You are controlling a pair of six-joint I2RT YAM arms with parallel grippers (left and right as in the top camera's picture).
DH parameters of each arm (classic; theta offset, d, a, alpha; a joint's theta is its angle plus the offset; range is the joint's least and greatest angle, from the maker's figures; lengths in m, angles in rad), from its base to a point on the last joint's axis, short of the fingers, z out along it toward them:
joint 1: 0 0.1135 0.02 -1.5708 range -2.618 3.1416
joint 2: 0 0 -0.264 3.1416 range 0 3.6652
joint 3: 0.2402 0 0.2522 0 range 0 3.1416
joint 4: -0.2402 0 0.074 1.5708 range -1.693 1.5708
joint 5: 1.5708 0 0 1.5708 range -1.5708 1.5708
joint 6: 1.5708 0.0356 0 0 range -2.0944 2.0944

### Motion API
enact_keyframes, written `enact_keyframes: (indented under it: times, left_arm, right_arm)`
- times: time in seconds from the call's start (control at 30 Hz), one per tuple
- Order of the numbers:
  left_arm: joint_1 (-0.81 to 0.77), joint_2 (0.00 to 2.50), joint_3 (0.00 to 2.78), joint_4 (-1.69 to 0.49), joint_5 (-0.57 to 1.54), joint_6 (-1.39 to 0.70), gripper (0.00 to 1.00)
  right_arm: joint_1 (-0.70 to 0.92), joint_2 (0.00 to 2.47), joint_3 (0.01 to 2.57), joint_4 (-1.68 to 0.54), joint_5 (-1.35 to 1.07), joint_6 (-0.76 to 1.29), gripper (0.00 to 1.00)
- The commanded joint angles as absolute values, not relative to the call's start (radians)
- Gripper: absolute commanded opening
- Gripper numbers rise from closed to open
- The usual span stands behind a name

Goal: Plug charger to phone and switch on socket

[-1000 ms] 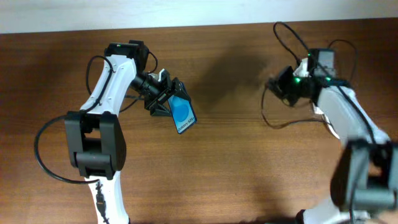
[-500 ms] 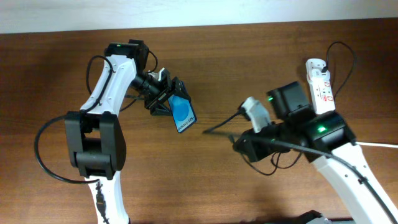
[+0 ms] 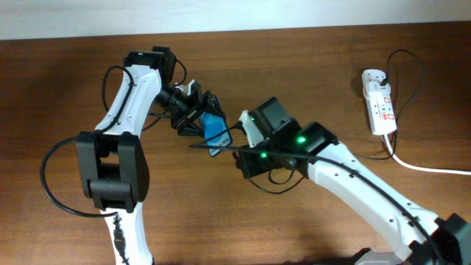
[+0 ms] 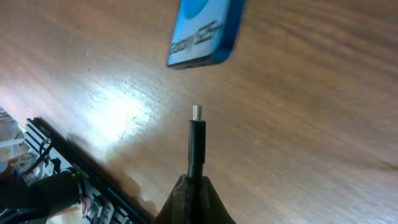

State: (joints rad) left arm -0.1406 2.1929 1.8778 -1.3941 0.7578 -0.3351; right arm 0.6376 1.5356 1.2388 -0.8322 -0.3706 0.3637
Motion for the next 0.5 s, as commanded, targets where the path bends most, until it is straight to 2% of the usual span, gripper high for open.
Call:
enact_keyframes:
  times: [0.0,0.13,0.37,0.47]
  left_arm:
    - [-0.136,2.191,1.897,-1.391,0.78,-0.32,0.57]
    - [-0.136,2.191,1.897,-1.391,0.78,-0.32,0.57]
    - [-0.136,2.191,1.897,-1.391,0.78,-0.319,0.57]
    - [-0.136,2.191,1.897,-1.391,0.781,-0.32,0.57]
  right_arm:
    - [0.681,1.576,1.238,-0.801,-0.38,0.388,0.04]
    - [0.683,1.591,1.238,-0.753,-0.381,0.412,0.04]
    - [0.681,1.613,1.238,-0.723,-0.377,0.62,0.04]
    - [0.682,1.613,1.238,-0.706,-0.377,0.633,0.04]
